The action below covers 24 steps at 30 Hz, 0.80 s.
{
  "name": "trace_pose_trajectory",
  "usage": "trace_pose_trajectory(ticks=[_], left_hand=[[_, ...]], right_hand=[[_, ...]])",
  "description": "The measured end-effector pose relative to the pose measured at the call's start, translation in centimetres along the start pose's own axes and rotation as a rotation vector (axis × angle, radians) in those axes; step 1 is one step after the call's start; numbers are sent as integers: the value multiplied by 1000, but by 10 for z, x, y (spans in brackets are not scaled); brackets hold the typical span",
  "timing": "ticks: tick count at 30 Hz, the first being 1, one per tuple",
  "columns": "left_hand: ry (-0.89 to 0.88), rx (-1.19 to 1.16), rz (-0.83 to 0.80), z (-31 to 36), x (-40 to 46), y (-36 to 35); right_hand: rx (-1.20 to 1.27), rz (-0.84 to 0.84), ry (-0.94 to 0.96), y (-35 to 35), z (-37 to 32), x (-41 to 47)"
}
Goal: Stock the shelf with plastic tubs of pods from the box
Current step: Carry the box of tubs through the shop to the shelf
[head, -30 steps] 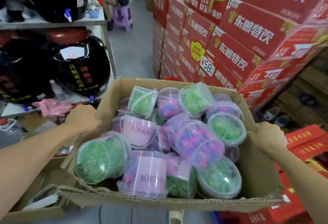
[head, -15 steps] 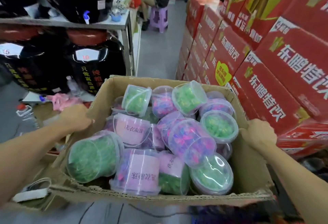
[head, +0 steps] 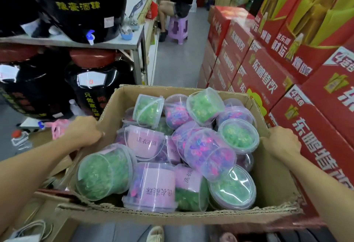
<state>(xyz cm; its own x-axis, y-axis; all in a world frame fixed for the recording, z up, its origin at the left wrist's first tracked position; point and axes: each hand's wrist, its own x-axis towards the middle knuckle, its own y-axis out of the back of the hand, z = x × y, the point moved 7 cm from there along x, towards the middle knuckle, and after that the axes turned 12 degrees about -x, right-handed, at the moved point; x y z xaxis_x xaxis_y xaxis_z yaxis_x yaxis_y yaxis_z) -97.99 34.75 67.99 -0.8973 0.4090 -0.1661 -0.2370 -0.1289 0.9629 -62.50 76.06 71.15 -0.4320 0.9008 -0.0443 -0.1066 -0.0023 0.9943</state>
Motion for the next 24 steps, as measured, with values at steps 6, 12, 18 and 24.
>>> trace_pose_trajectory(ticks=[6, 12, 18, 24], left_hand=[[-3, -63, -27, 10, 78, 10], [1, -88, 6, 23, 131, 28], [25, -162, -6, 34, 182, 37], [19, -122, -19, 59, 234, 37]], right_hand=[[-41, 33, -51, 11, -38, 46], [-32, 48, -77, 22, -68, 85], [-31, 77, -76, 35, -91, 137], [-46, 72, -43, 35, -110, 204]])
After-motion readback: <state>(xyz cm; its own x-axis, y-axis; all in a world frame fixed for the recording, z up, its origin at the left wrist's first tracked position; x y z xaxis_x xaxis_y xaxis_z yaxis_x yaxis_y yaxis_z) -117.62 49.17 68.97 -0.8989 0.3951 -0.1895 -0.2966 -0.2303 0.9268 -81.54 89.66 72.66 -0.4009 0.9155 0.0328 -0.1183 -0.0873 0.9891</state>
